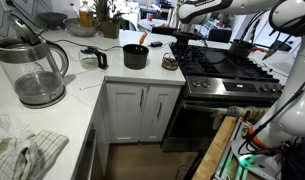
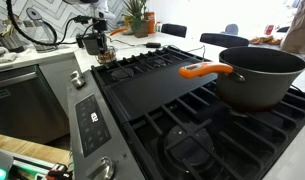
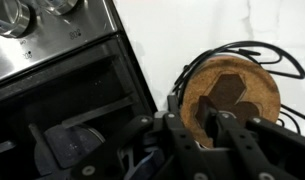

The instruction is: Slide the black coaster holder to the right

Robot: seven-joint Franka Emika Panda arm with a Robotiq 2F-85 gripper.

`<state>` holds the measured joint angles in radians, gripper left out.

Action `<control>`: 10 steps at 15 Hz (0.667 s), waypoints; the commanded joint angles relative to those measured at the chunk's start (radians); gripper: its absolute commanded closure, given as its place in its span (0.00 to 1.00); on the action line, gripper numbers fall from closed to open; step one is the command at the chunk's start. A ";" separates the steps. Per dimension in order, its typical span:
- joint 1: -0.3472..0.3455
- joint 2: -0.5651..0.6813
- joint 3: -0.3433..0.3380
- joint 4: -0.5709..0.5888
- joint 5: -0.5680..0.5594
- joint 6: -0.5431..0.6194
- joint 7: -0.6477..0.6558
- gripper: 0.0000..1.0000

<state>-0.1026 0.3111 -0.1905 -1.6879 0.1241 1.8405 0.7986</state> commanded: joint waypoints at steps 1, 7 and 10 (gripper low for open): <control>-0.003 -0.008 0.006 0.020 -0.019 -0.033 -0.016 0.39; 0.022 -0.116 0.025 -0.071 -0.070 0.026 -0.124 0.00; 0.061 -0.201 0.043 -0.138 -0.183 0.089 -0.150 0.00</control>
<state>-0.0745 0.2241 -0.1646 -1.7084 0.0395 1.8592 0.6790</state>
